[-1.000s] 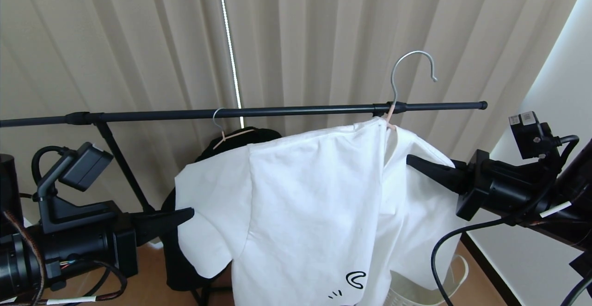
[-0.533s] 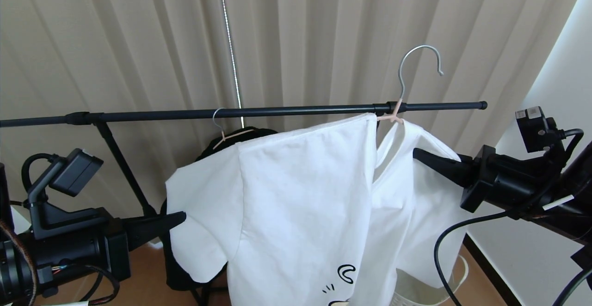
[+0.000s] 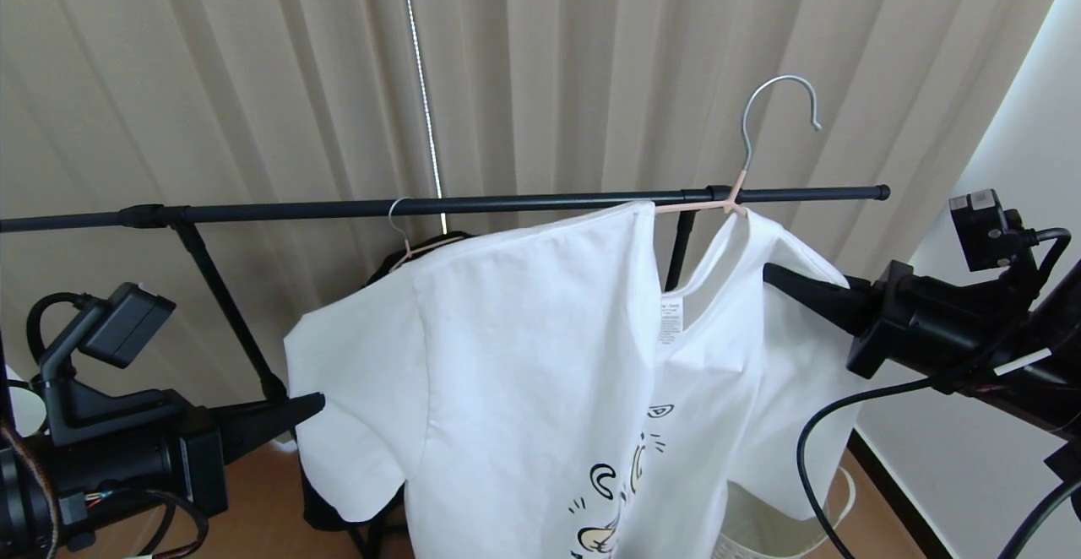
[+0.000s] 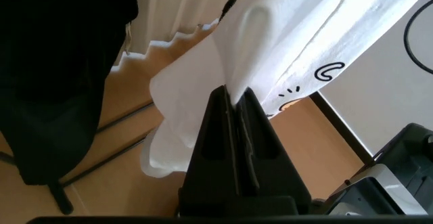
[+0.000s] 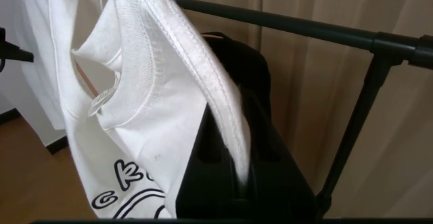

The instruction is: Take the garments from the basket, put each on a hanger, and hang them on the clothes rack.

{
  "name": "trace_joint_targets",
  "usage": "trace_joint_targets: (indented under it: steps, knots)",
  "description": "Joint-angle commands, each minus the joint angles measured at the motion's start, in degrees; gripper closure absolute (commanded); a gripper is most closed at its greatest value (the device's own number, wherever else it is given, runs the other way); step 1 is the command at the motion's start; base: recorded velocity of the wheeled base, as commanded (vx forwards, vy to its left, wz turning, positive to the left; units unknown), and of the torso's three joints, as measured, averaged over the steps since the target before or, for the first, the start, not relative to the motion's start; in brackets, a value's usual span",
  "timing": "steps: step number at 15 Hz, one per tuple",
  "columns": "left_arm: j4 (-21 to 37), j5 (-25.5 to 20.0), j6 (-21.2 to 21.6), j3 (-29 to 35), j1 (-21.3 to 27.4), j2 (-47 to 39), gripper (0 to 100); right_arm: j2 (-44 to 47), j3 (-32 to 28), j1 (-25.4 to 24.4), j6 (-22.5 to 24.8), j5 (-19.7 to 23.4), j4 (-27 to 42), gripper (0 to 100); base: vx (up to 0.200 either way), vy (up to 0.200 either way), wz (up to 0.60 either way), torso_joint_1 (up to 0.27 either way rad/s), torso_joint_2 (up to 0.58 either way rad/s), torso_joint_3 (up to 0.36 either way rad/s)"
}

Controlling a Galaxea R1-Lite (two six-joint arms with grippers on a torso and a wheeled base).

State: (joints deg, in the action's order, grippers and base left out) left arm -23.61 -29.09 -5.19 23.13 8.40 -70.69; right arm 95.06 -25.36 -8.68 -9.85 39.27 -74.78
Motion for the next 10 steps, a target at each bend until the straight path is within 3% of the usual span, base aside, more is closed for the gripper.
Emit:
trace_joint_targets:
  steps: [1,10]
  knots:
    - [-0.03,-0.01,-0.08,-0.10,-0.05,-0.15,100,0.65,-0.31,0.68,-0.08,0.02,-0.02,100,0.000,0.000,0.00,0.000,0.00,0.000]
    - [-0.03,-0.18,-0.96,-1.94,-3.04,0.64,100,1.27,-0.66,1.21,-0.70,0.02,-0.02,100,0.000,0.000,0.00,0.000,0.00,0.000]
